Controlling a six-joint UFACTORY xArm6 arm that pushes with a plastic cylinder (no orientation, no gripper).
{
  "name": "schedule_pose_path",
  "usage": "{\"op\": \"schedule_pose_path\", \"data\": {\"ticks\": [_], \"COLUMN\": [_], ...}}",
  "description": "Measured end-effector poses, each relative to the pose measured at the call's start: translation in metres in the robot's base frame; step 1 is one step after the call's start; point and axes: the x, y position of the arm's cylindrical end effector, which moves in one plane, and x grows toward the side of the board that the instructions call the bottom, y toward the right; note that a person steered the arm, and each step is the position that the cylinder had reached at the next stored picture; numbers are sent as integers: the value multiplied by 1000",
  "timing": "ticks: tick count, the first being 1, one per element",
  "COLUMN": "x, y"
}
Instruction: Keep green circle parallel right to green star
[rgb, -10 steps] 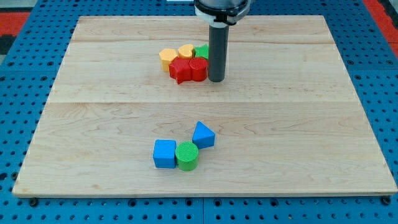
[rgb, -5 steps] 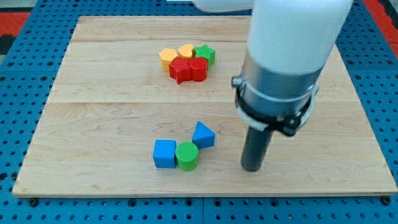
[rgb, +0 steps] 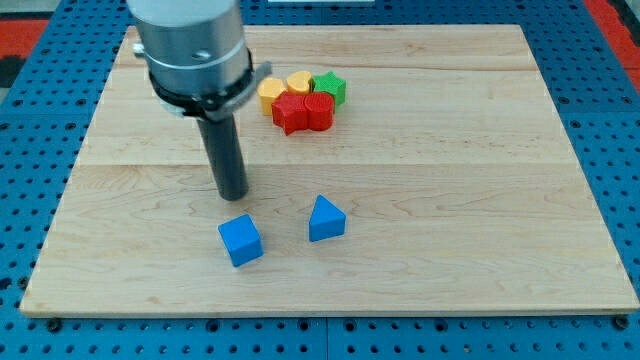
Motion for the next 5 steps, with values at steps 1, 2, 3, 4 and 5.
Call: {"op": "schedule_pose_path", "data": {"ticks": [1,2,3,4,5], "x": [-24,-25,-26,-31,-39], "y": [-29,-70,-105,-105,-105]}}
